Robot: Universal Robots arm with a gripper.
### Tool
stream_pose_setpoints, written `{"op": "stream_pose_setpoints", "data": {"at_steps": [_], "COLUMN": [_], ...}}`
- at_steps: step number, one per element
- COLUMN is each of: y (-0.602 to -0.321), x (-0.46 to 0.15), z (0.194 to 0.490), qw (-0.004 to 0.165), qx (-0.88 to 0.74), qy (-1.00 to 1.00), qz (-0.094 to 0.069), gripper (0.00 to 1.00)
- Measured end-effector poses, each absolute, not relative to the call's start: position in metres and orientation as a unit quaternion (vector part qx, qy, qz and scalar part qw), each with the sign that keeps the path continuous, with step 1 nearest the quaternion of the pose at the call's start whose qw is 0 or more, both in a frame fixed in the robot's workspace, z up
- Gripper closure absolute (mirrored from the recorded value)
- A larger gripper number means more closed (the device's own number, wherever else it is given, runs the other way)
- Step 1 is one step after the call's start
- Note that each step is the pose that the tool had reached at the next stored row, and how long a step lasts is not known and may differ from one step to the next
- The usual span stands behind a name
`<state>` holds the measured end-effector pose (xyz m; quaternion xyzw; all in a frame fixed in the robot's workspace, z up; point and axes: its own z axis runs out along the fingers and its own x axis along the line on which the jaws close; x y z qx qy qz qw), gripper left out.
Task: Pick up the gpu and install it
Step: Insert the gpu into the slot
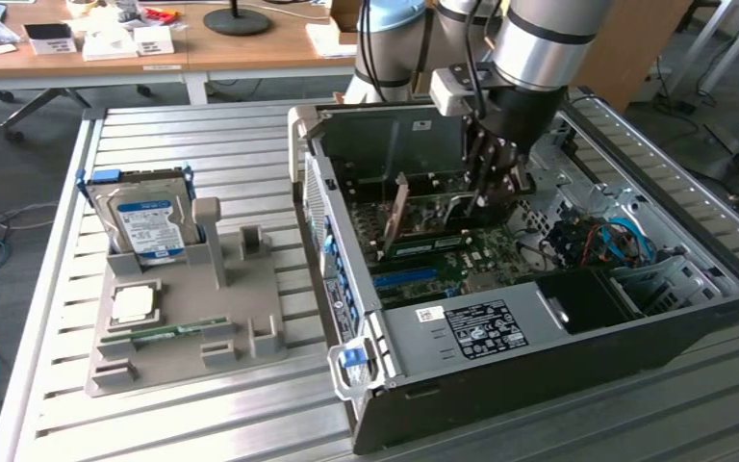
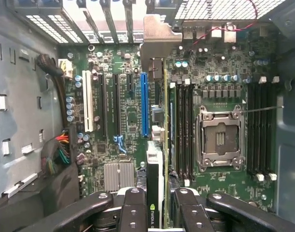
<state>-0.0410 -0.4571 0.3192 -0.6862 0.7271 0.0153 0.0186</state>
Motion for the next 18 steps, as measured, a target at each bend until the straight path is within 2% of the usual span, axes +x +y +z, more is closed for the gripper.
{"op": "stream_pose_setpoints", "data": {"at_steps": [18], "y": [-0.457], "x": [-0.051], "z": [0.308], "qw": [0.022], "qx": [-0.688], "qy": [0.725], "qz": [0.012], "gripper": [0.73]}}
